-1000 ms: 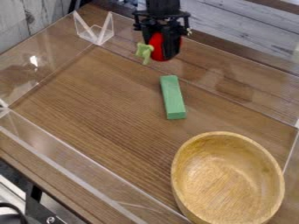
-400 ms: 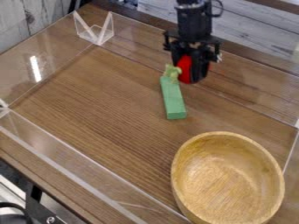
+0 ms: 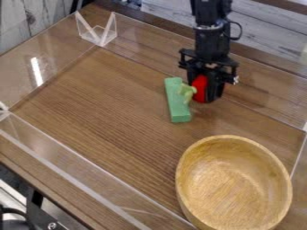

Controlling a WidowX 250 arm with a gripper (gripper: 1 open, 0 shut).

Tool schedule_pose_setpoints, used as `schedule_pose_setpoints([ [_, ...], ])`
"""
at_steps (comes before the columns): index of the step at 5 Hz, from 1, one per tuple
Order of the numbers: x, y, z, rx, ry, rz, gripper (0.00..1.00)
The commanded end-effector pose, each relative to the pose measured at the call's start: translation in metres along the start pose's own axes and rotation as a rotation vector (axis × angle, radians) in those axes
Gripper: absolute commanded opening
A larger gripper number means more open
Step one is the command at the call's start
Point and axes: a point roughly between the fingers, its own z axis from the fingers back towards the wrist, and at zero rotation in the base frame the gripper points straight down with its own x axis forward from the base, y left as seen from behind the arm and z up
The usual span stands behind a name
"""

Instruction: Move the red object to the right side of the table

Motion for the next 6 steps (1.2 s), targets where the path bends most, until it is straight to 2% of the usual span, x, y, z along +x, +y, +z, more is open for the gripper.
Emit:
schedule_pose_setpoints([
  [1,0.005,-0.003,0.007,0.021,-0.034,0.017,0.0],
  [2,0.004,-0.01,0.009,0.034,-0.021,0.002,1.0],
  [3,0.001,-0.02,0.016,0.056,-0.019,-0.016,1.0],
  [4,0.0,-0.015,0.026,0.064,-0.021,-0.019,0.0],
  [5,-0.003,-0.01,0.041,0.078,-0.031,-0.018,0.0],
  [6,0.001,-0.008,0.046,0.085,-0.025,-0.001,1.0],
])
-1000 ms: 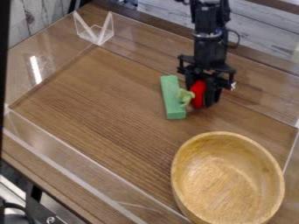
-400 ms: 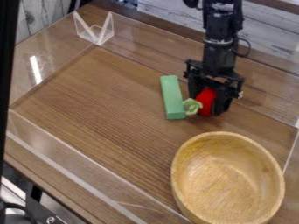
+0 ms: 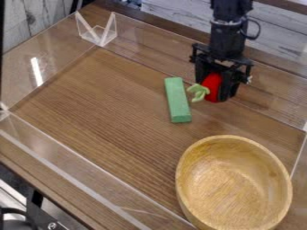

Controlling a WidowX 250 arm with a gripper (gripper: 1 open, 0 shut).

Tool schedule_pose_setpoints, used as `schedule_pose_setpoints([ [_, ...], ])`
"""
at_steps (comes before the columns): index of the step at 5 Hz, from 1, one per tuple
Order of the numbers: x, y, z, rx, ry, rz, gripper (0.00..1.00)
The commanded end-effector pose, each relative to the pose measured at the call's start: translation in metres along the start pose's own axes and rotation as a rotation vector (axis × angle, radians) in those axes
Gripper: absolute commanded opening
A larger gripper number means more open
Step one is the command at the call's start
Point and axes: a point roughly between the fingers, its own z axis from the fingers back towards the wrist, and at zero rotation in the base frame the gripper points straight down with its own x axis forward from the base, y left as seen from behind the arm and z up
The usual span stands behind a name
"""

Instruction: Move the red object to the right side of the table

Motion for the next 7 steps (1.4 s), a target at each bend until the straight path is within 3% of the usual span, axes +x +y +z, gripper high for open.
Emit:
schedule_pose_setpoints([
  [1,0.01,0.006,0.026,0.02,-0.064,0.019,0.0],
  [2,0.01,0.009,0.024,0.009,-0.065,0.046,1.0],
  [3,0.0,0.013,0.023,-0.011,-0.085,0.141,1.0],
  [4,-0.012,0.02,0.033,-0.022,-0.134,0.244,1.0],
  [6,-0.026,0.019,0.08,-0.007,-0.235,0.251,1.0],
  [7,-0.034,0.02,0.094,0.001,-0.265,0.247,1.0],
])
